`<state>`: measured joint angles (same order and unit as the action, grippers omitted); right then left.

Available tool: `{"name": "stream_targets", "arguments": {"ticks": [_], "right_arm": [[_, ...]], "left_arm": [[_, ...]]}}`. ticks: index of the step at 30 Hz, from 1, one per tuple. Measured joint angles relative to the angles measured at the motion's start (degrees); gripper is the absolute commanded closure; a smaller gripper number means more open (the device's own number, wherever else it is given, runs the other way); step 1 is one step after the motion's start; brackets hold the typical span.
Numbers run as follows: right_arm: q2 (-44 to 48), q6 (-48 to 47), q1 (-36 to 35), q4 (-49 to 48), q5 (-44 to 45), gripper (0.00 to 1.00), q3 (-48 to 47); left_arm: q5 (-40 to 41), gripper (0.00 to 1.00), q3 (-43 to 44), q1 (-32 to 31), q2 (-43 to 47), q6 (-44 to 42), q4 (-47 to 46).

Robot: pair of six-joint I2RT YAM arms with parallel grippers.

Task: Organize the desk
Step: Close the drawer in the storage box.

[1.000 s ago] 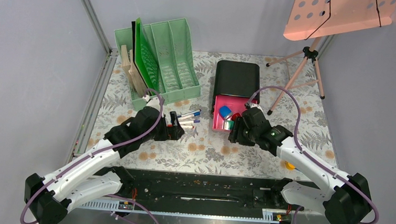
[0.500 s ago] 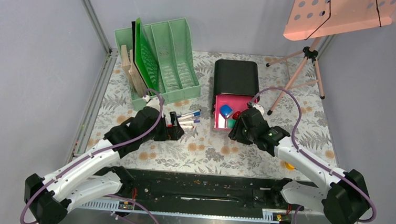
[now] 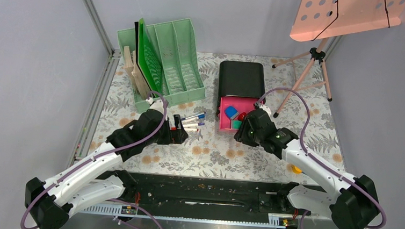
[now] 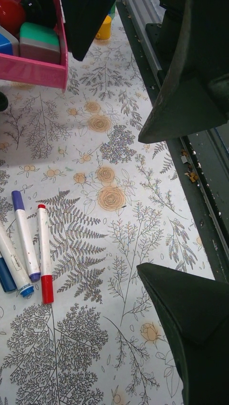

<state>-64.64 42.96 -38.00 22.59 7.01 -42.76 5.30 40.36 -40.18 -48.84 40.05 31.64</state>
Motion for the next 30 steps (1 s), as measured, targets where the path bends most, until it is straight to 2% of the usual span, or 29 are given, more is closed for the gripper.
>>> {"name": "stream_targets", "arguments": {"ticks": [11,30], "right_arm": [[0.3,0.0,0.1,3.1,2.6,0.86,-6.5],[-10.6,-1.3,0.1,5.3,4.5,0.86,-15.9]], "left_arm": [[-0.2,0.01,-0.6,0.0,0.0,0.0,0.1],[-0.2,0.01,-0.6,0.0,0.9,-0.1,1.4]]}}
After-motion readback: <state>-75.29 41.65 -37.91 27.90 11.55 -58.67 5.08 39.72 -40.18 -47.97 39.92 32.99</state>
